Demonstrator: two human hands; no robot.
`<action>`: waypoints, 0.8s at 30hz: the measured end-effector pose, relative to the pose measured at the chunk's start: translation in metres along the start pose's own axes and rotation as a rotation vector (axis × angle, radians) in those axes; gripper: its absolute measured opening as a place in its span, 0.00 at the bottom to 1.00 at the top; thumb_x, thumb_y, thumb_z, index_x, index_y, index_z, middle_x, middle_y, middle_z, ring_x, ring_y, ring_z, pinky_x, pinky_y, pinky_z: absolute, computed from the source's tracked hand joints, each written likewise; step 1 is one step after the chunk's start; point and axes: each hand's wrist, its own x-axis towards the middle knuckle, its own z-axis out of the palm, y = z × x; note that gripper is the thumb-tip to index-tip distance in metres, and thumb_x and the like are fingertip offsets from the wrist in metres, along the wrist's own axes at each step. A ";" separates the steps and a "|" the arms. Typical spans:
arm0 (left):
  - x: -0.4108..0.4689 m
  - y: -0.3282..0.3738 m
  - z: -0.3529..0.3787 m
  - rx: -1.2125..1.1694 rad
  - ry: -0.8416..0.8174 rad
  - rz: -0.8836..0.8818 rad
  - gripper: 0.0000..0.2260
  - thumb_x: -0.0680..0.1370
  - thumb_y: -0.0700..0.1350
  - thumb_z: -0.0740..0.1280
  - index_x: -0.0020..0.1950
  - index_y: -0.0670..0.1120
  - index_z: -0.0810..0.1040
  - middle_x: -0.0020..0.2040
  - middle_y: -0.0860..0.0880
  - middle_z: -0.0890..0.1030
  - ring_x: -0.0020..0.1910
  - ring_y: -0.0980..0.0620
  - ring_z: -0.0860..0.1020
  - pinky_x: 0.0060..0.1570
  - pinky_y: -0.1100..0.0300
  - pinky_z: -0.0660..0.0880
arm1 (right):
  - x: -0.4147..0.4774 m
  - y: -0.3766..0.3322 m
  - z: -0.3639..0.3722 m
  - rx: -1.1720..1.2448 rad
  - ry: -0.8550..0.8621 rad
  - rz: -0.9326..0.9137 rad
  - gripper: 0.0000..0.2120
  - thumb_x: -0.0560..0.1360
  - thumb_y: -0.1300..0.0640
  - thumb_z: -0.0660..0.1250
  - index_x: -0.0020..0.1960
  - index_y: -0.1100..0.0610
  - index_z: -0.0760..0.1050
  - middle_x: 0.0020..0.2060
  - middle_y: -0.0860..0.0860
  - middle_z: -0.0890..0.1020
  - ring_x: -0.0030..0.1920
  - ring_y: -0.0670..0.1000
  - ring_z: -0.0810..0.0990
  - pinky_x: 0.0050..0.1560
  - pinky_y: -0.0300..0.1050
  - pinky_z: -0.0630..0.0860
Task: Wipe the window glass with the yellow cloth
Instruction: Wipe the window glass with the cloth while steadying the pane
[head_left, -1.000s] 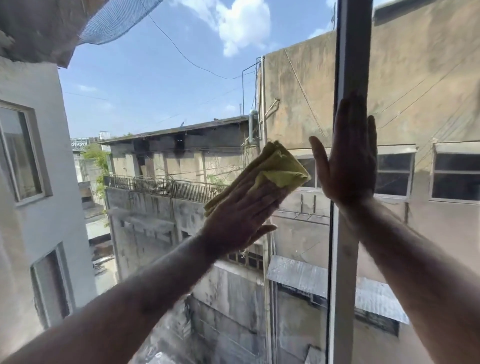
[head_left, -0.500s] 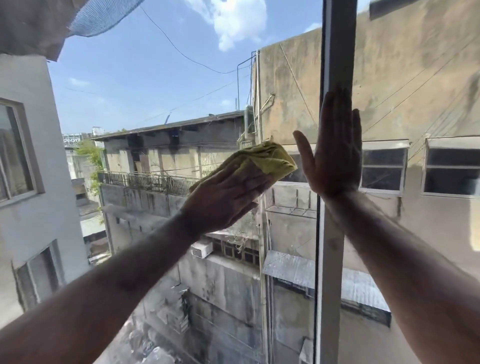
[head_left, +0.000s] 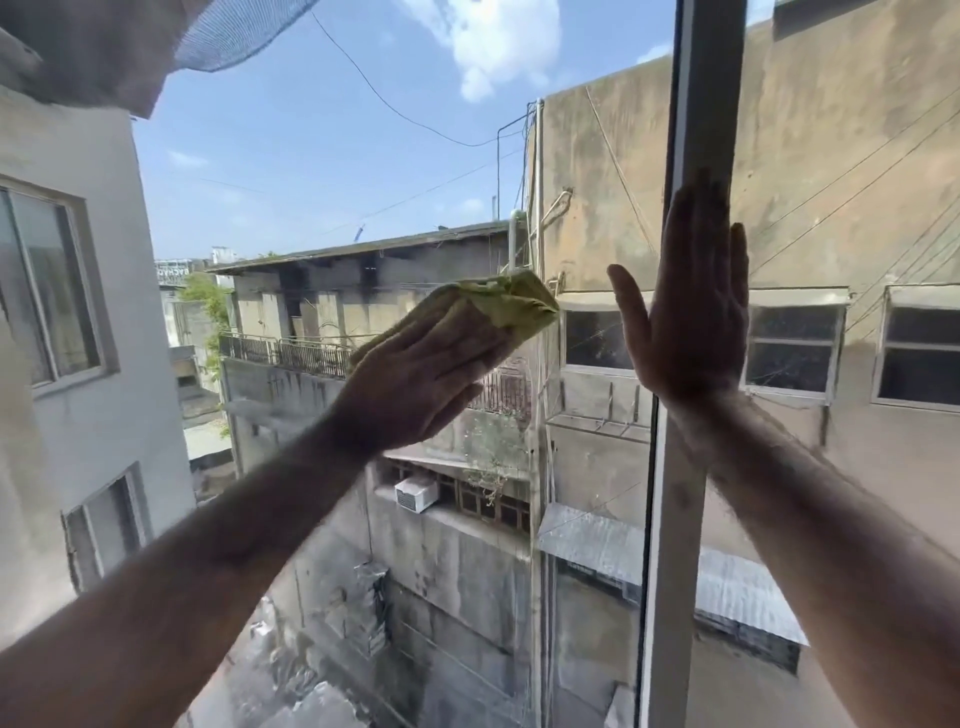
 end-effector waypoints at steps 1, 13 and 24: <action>-0.002 -0.018 -0.004 0.015 0.005 -0.074 0.19 0.87 0.47 0.62 0.78 0.45 0.73 0.78 0.45 0.74 0.80 0.43 0.70 0.77 0.38 0.71 | 0.000 0.000 0.000 0.006 -0.003 -0.002 0.41 0.89 0.35 0.46 0.87 0.66 0.54 0.87 0.64 0.56 0.89 0.61 0.55 0.89 0.60 0.55; -0.067 -0.020 -0.008 0.022 0.146 -0.554 0.17 0.87 0.43 0.61 0.75 0.40 0.76 0.75 0.42 0.77 0.78 0.41 0.72 0.72 0.39 0.76 | -0.009 0.017 0.007 0.000 -0.023 -0.054 0.42 0.88 0.33 0.48 0.88 0.65 0.50 0.88 0.62 0.53 0.89 0.59 0.52 0.90 0.58 0.52; -0.007 -0.090 -0.026 0.137 0.128 -0.540 0.15 0.88 0.45 0.60 0.69 0.42 0.81 0.75 0.46 0.78 0.78 0.45 0.73 0.71 0.45 0.78 | -0.011 0.021 0.010 0.002 0.001 -0.077 0.43 0.88 0.34 0.49 0.88 0.66 0.50 0.88 0.64 0.54 0.89 0.62 0.54 0.90 0.57 0.49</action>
